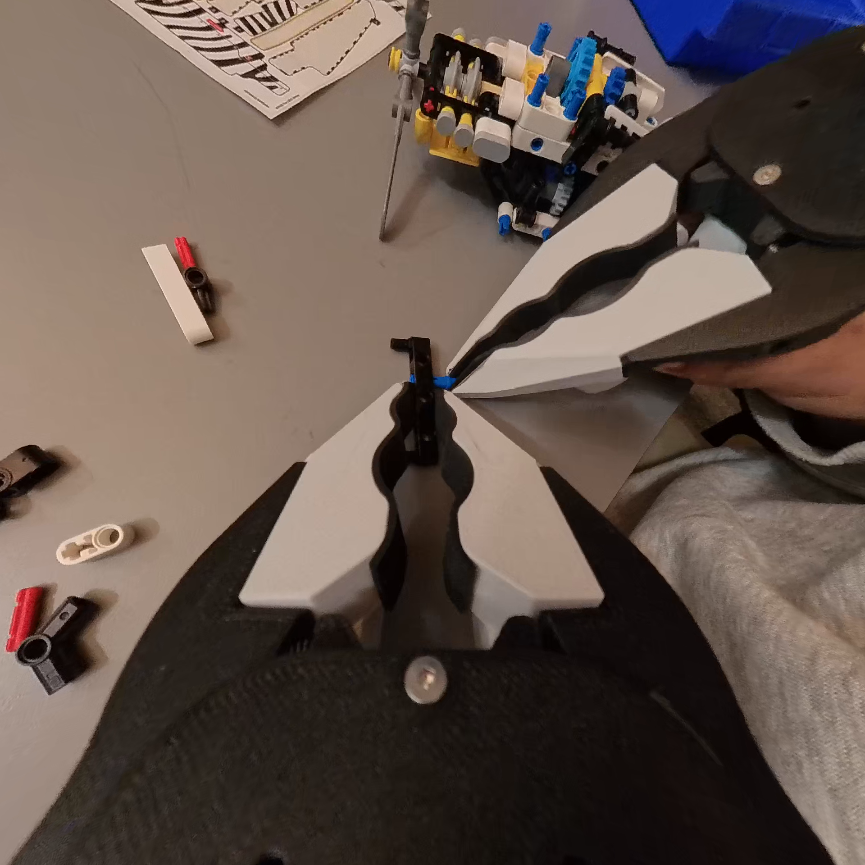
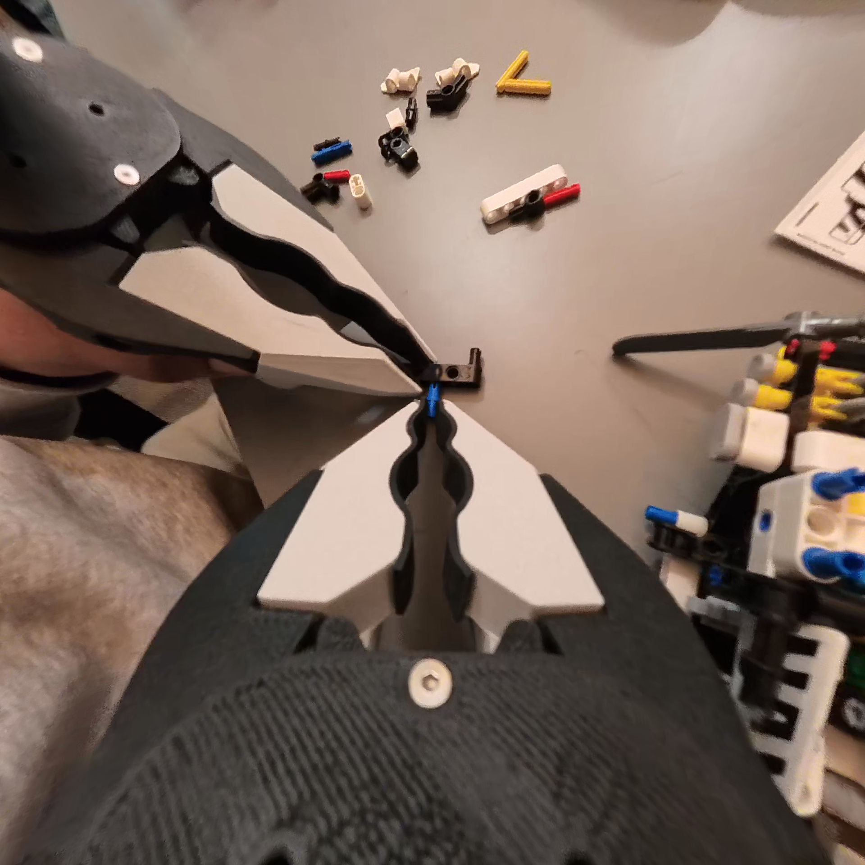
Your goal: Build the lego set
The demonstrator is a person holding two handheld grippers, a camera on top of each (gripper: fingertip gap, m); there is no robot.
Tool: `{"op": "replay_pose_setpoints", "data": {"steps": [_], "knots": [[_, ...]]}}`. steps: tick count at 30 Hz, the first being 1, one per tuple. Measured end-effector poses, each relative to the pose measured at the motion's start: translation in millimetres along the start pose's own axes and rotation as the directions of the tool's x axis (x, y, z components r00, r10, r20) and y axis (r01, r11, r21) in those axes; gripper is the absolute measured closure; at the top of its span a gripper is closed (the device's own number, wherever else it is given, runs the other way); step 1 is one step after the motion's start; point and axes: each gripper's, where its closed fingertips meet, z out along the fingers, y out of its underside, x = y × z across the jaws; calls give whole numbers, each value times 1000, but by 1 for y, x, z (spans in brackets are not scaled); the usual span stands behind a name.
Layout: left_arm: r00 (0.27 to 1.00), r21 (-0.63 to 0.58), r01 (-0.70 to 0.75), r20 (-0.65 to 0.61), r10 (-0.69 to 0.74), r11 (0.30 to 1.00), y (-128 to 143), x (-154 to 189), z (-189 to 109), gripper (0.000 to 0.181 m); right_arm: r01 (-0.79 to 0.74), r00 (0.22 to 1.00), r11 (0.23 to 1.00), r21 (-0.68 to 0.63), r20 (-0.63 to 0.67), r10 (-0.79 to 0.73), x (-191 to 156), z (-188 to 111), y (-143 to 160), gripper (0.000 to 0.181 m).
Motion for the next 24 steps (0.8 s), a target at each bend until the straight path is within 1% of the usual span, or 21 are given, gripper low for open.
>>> {"op": "replay_pose_setpoints", "data": {"steps": [3, 7, 9, 11, 15, 18, 21, 24], "knots": [[1000, -3, 1, -10, -1, 1000, 0, 1, -1, 172, 43, 998, 999, -13, -43, -43, 0, 0, 1, 180], [999, -10, -33, 18, 33, 999, 0, 1, -1, 169, -26, 1000, 999, 21, -2, 26, 1, -1, 1, 180], [996, -15, -60, 62, 61, 998, 0, -2, -1, 168, -9, 999, 1000, 23, -37, 10, 6, -2, 0, 180], [990, -27, -98, 101, 100, 995, 0, -4, -2, 168, -8, 999, 1000, 21, -32, 9, 5, -2, 1, 180], [986, -37, -128, 100, 131, 991, -2, -3, -1, 174, 10, 1000, 1000, 17, -19, -9, 1, 1, 0, 180], [985, -55, -123, 117, 128, 991, -3, -6, -1, 174, 5, 1000, 1000, 21, -28, -5, 2, 1, -1, 180], [975, -57, -155, 152, 162, 986, -2, -8, -1, 170, -1, 1000, 1000, 22, -28, 2, 3, 1, -1, 180], [972, -66, -175, 148, 183, 982, -2, -6, -1, 173, -1, 1000, 1000, 21, -24, 2, 3, 1, -2, 180]]}}
